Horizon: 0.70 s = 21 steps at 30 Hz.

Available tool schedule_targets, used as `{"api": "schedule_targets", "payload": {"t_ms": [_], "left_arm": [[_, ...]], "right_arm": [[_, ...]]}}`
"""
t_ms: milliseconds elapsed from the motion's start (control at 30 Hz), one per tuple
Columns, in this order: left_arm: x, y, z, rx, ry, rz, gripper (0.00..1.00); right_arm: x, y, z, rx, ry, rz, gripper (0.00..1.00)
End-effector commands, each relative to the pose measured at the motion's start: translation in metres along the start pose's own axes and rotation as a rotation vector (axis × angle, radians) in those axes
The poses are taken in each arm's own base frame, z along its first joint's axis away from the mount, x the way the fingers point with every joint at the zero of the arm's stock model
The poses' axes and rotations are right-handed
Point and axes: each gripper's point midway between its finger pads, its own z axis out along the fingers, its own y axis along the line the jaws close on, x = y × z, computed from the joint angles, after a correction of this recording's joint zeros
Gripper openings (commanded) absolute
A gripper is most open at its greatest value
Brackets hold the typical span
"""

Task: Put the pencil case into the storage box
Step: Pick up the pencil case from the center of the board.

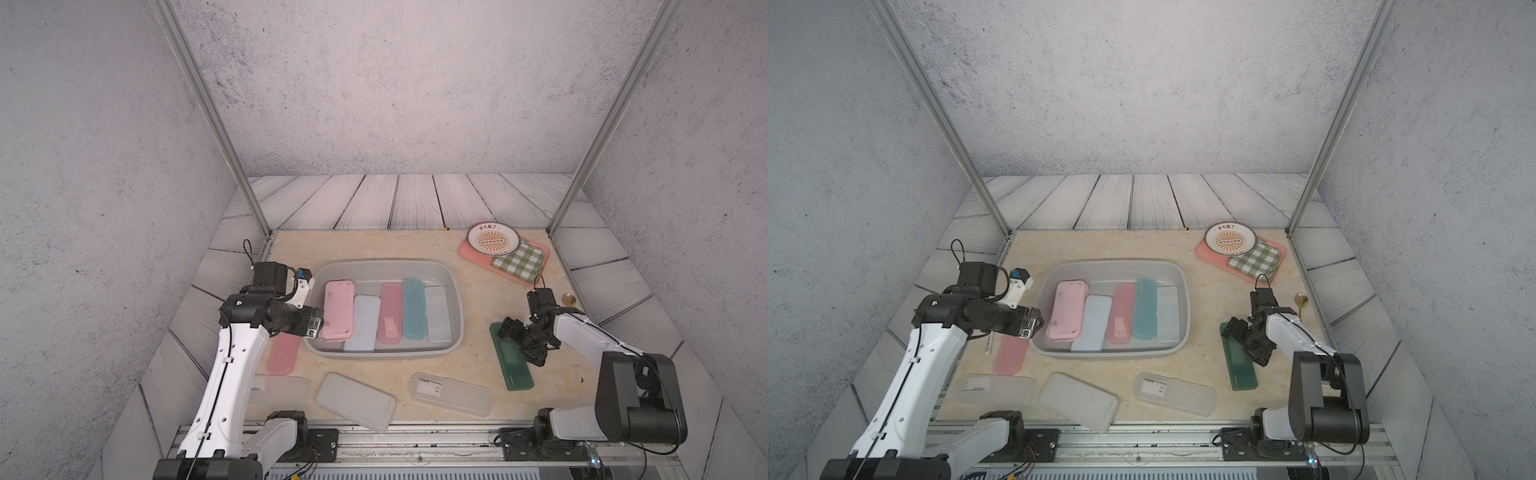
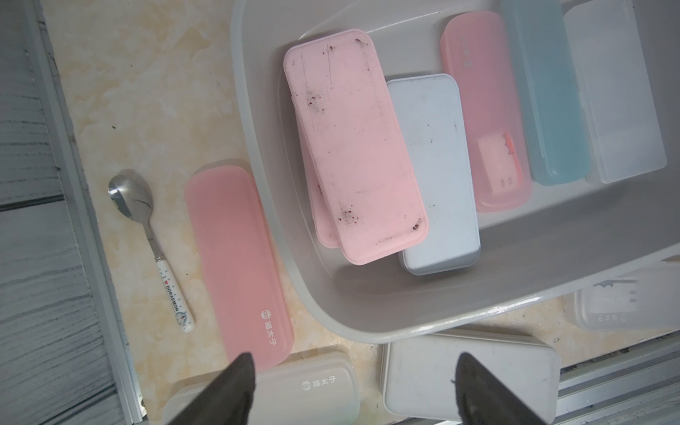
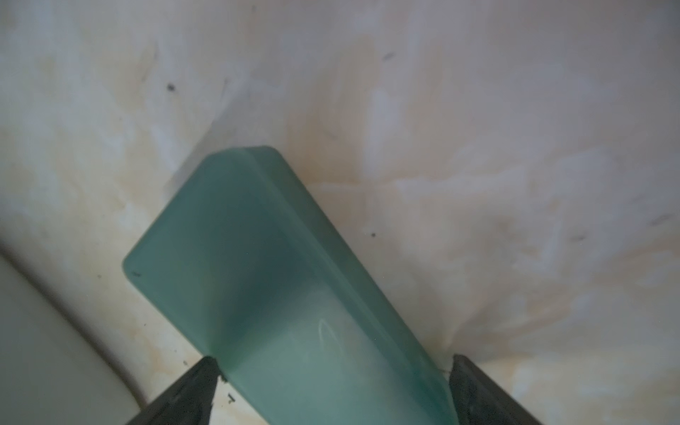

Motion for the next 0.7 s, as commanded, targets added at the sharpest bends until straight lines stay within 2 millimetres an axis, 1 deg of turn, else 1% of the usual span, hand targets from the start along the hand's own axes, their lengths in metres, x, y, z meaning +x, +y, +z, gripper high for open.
{"api": "schedule_targets", "payload": {"t_ms": [0, 100, 167, 233, 367, 400, 467, 533, 567, 600, 667], "left_arm": [[0.003, 0.000, -0.002, 0.004, 0.003, -0.005, 0.86], [0.002, 0.000, -0.003, 0.005, 0.002, -0.004, 0.86], [0.002, 0.000, -0.002, 0.005, 0.005, -0.006, 0.86], [0.003, 0.000, -0.002, 0.005, 0.007, -0.006, 0.86], [0.002, 0.000, -0.002, 0.003, 0.005, -0.007, 0.86], [0.002, 0.000, -0.002, 0.003, 0.004, -0.005, 0.86], [0.003, 0.000, -0.003, 0.002, 0.003, -0.006, 0.86], [0.002, 0.000, -0.003, 0.000, 0.001, -0.005, 0.86], [0.003, 0.000, -0.003, 0.001, 0.003, -0.006, 0.86], [0.002, 0.001, -0.003, 0.000, 0.003, -0.007, 0.86], [0.002, 0.001, -0.002, 0.002, 0.004, -0.008, 0.86]], "right_arm": [[0.029, 0.005, -0.006, -0.053, 0.061, -0.037, 0.99], [0.045, -0.008, -0.002, 0.007, 0.097, -0.041, 0.99], [0.050, -0.018, 0.001, 0.100, 0.101, -0.069, 0.99], [0.051, -0.017, 0.002, 0.167, 0.085, -0.122, 0.99], [0.045, -0.013, -0.001, 0.287, 0.043, -0.200, 0.99], [0.044, -0.014, 0.000, 0.302, 0.039, -0.206, 0.97], [0.043, -0.013, 0.004, 0.309, 0.045, -0.212, 0.89], [0.042, -0.009, 0.008, 0.297, 0.053, -0.220, 0.77], [0.041, -0.006, 0.010, 0.285, 0.055, -0.225, 0.73], [0.040, -0.003, 0.012, 0.274, 0.054, -0.227, 0.70], [0.038, 0.000, 0.015, 0.272, 0.054, -0.228, 0.70]]}}
